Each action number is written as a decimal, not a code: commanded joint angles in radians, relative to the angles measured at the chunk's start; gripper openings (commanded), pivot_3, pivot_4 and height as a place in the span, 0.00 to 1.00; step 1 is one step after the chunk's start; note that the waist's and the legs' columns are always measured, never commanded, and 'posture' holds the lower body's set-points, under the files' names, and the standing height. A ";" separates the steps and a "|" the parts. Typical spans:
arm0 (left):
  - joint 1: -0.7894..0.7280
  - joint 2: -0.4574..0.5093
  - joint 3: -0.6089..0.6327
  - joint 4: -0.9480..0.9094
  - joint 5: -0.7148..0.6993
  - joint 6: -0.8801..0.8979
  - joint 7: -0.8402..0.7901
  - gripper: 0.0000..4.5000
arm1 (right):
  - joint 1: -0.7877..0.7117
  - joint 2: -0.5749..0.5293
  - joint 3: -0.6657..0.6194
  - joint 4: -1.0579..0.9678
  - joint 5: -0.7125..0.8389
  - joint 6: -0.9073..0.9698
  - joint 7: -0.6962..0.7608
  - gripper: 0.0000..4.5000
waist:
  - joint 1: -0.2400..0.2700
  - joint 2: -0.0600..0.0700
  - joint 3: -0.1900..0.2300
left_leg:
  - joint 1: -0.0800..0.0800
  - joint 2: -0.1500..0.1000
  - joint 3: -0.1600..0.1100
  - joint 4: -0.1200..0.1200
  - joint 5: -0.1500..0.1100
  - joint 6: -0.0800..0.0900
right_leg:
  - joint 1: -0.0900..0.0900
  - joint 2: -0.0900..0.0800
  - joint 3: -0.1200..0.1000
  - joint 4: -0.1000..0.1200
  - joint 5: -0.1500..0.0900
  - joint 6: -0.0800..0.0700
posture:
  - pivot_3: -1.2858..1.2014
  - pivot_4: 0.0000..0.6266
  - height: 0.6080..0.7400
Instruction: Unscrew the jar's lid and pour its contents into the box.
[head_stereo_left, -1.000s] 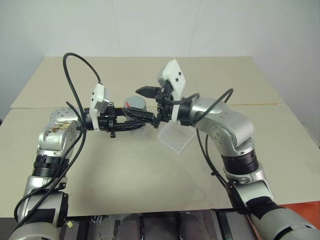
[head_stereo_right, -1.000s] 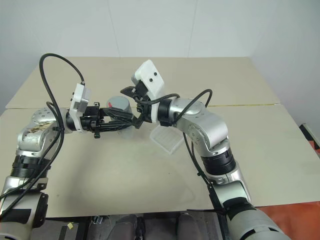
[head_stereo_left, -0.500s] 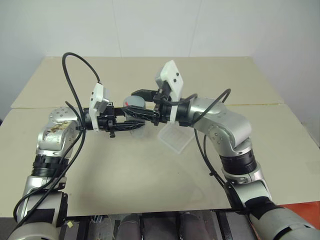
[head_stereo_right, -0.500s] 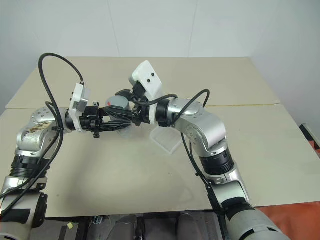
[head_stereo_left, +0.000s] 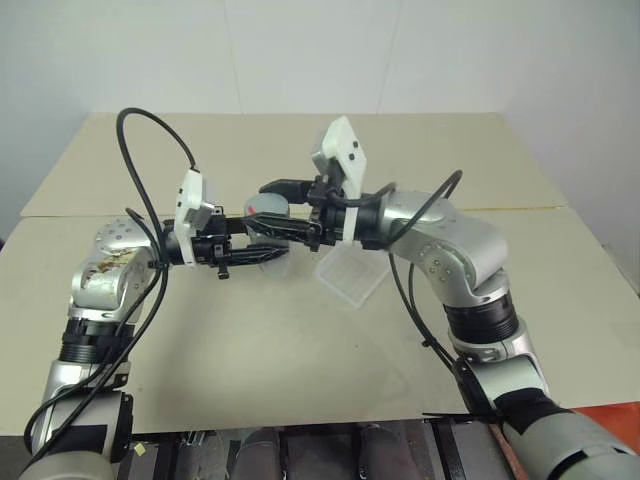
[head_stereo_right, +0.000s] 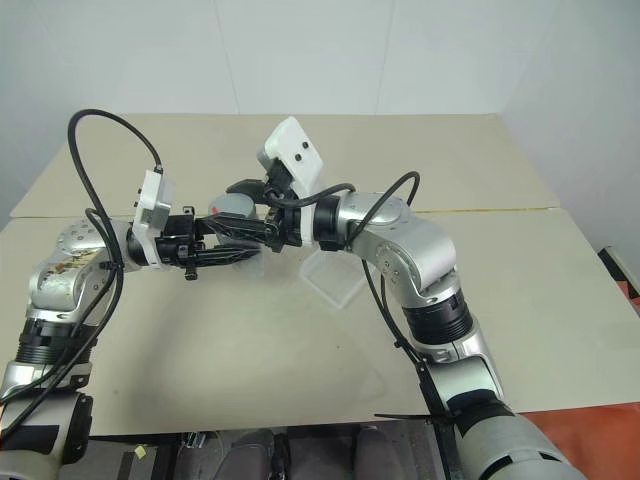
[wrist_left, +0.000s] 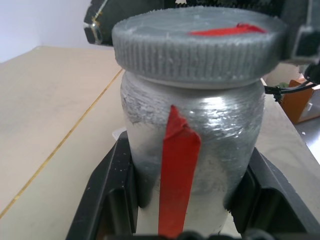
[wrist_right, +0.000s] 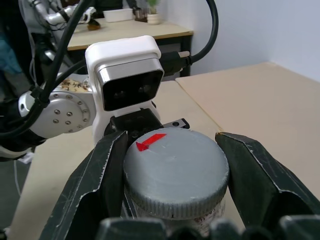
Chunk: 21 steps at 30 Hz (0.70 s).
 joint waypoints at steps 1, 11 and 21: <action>0.052 0.029 -0.042 -0.005 0.010 0.016 -0.058 0.43 | -0.061 -0.060 -0.133 -0.048 0.000 -0.068 -0.010 0.61 | 0.000 0.001 0.000 | 0.000 0.000 0.000 0.000 0.000 0.000 | 0.000 0.000 0.000 0.000 0.000 0.000 | 0.52 0.24 1.00; 0.023 0.042 -0.024 0.039 0.010 -0.017 -0.067 0.43 | 0.022 -0.166 -0.205 -0.090 -0.004 -0.060 -0.020 0.61 | 0.001 0.000 0.000 | 0.000 0.000 0.000 0.000 -0.001 0.001 | 0.000 0.000 0.000 0.000 0.000 0.000 | 0.52 0.24 1.00; -0.053 -0.017 0.016 0.043 0.006 -0.043 0.033 0.43 | 0.442 -0.211 -0.358 -0.180 -0.167 -0.057 -0.337 0.61 | 0.013 0.000 0.000 | -0.002 -0.001 0.000 0.000 0.000 0.000 | 0.001 0.000 0.000 -0.005 0.000 0.000 | 0.52 0.24 1.00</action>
